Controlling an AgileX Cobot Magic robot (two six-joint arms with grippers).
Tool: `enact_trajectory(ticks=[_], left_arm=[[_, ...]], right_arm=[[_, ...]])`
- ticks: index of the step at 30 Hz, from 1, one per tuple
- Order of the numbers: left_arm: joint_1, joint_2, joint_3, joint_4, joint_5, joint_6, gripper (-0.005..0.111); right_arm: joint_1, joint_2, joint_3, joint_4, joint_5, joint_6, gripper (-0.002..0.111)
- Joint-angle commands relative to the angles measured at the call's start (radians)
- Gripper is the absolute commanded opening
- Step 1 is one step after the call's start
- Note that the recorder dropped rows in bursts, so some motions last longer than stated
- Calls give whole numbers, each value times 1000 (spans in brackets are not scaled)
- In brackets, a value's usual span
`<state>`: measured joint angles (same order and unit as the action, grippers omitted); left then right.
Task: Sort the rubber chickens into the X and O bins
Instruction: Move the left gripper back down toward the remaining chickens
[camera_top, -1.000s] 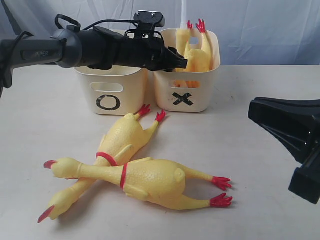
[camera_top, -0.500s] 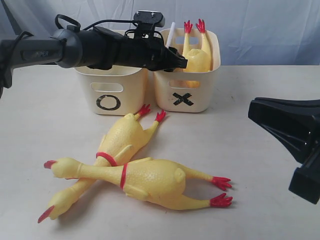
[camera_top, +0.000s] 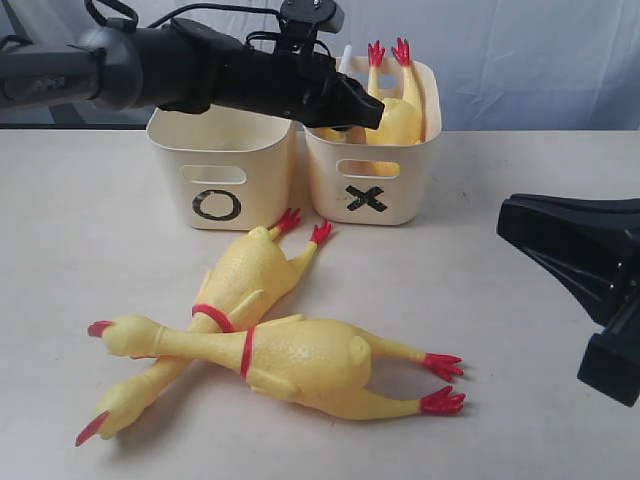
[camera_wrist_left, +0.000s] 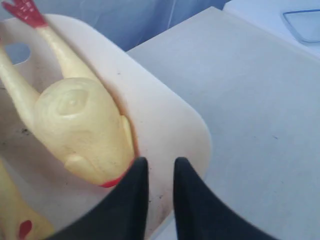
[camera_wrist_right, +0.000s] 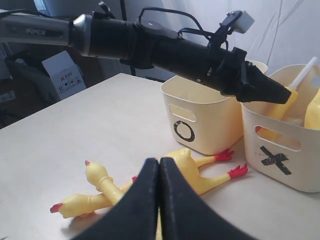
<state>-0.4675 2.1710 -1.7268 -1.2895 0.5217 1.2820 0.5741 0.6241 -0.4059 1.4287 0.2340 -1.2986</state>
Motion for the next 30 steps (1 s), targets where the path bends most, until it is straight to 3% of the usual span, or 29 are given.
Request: enact_trajectory(ticks=[1, 5, 11, 14, 21, 30], left_arm=[[-4, -61, 2, 69, 98, -2, 0], [-4, -112, 2, 168, 153, -60, 0], [-4, -193, 2, 597, 253, -374, 0], [-4, -226, 2, 709, 351, -446, 0], [-4, -339, 132, 829, 401, -489, 0], [-4, -575, 404, 900, 407, -489, 0]], right_arm=[[-5, -5, 4, 4, -4, -1, -1], [-5, -5, 4, 4, -1, -1, -1], [-5, -5, 4, 4, -1, -1, -1], [-5, -5, 4, 4, 2, -1, -1], [-5, -5, 4, -41, 4, -1, -1], [-5, -5, 4, -65, 46, -1, -1]])
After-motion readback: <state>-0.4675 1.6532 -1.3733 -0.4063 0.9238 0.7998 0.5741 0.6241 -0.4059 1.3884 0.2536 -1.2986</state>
